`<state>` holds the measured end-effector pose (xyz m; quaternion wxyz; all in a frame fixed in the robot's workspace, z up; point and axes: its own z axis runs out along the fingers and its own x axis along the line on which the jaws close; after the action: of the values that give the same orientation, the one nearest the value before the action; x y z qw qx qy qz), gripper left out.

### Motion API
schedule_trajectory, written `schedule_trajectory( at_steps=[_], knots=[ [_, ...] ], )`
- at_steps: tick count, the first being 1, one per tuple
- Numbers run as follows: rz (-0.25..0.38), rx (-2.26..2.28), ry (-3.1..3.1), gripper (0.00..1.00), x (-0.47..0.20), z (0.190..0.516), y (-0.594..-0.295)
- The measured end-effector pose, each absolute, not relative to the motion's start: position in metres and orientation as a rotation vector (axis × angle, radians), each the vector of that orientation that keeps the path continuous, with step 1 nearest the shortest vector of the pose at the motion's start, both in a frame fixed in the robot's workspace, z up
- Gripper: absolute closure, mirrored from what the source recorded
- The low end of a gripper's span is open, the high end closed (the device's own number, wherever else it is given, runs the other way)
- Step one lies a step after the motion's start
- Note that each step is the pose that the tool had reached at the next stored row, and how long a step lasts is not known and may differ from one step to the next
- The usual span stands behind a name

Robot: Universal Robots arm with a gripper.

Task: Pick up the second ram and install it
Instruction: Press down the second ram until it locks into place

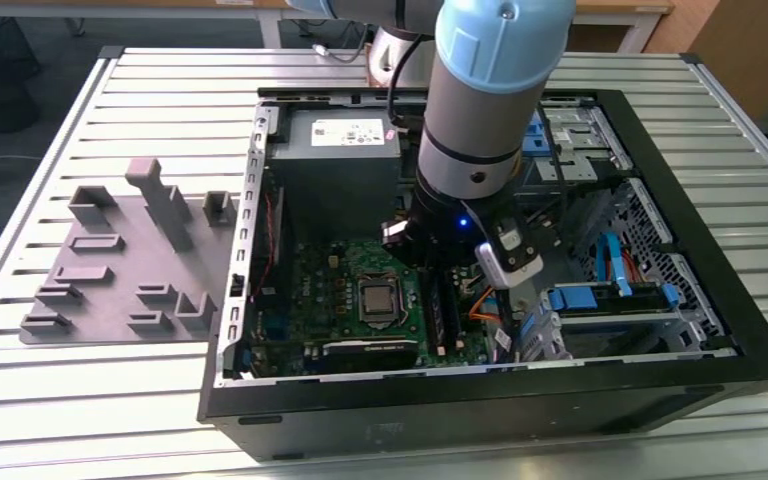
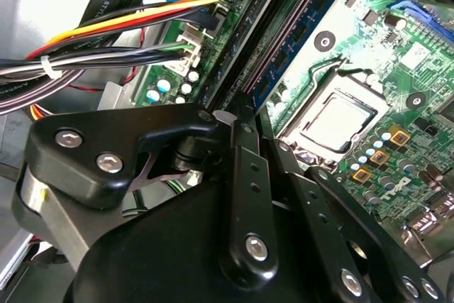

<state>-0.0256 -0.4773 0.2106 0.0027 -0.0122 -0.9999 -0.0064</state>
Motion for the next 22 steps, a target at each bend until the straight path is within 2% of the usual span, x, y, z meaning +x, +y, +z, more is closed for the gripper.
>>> schedule_trajectory(
  at_steps=[22],
  knots=[
    [-0.02,-0.038,-3.136,0.86,-0.0256,0.2082,-0.4775]
  ],
)
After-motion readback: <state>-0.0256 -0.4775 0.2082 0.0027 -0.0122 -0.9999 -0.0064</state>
